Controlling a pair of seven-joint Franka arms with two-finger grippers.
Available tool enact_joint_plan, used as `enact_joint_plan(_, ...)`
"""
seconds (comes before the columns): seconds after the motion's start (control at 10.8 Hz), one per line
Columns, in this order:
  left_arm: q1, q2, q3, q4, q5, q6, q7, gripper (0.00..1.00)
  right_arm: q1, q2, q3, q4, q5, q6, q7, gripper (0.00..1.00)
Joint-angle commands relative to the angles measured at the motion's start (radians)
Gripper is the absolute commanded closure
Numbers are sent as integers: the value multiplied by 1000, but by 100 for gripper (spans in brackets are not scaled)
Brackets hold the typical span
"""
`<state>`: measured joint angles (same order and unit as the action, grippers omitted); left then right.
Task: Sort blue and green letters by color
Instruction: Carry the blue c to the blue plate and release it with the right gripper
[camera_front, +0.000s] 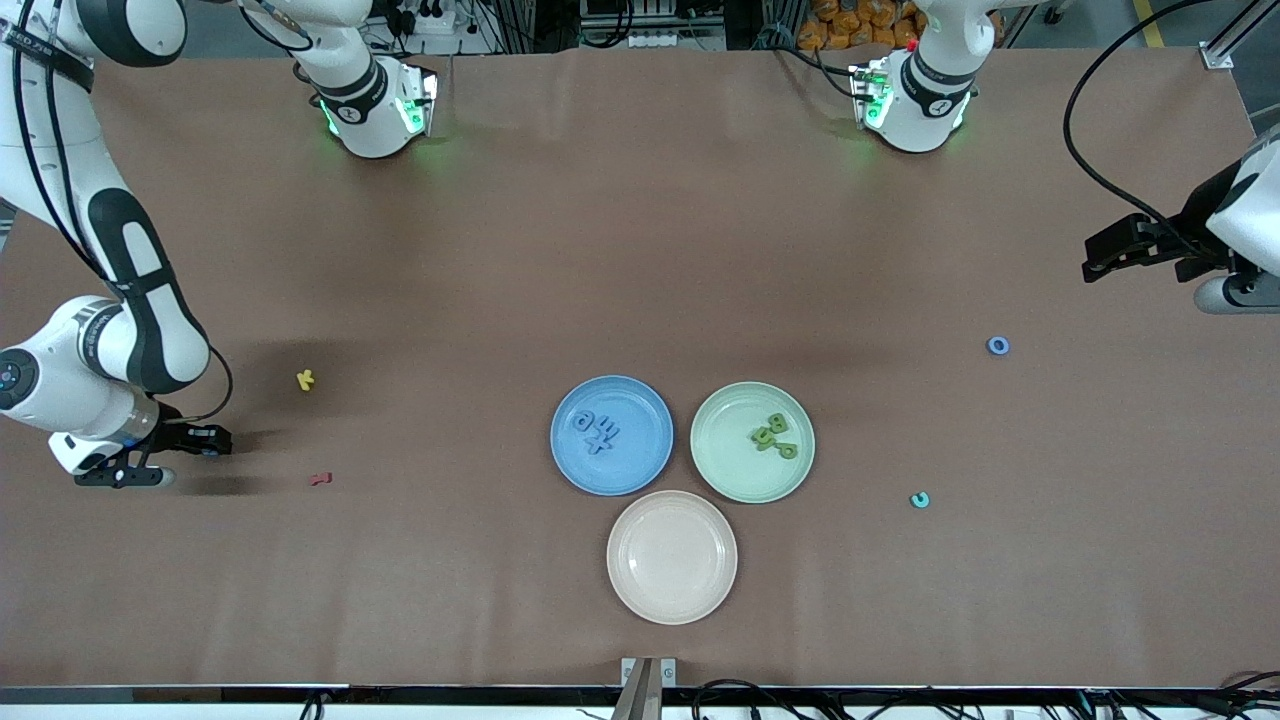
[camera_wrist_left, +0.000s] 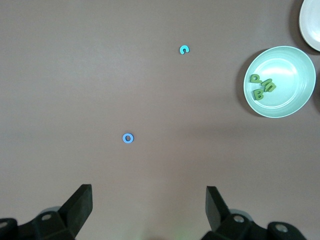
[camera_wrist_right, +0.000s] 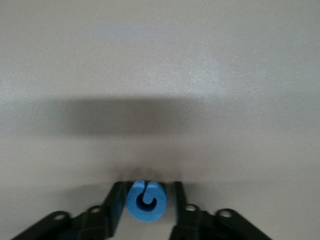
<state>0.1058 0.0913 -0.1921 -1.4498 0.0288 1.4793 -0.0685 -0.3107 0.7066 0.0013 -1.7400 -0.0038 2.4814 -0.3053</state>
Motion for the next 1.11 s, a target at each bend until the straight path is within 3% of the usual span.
enact_joint_plan(0.0, -3, -30, -1, -20, -21, 9, 13, 0, -25, 11, 16, 8, 13, -7, -48, 100)
enact_joint_plan(0.19, -3, -30, -1, -21, -21, 7, 12, 0, -8, 1, 17, 10, 21, -16, -28, 100)
enact_joint_plan(0.56, -5, -21, -1, -21, -23, 15, 9, 0, 100, -18, 42, 115, 24, -218, 217, 100)
enact_joint_plan(1.02, -12, -16, -1, -18, -23, 24, 9, 0, 218, -9, 204, 184, 25, -274, 767, 100)
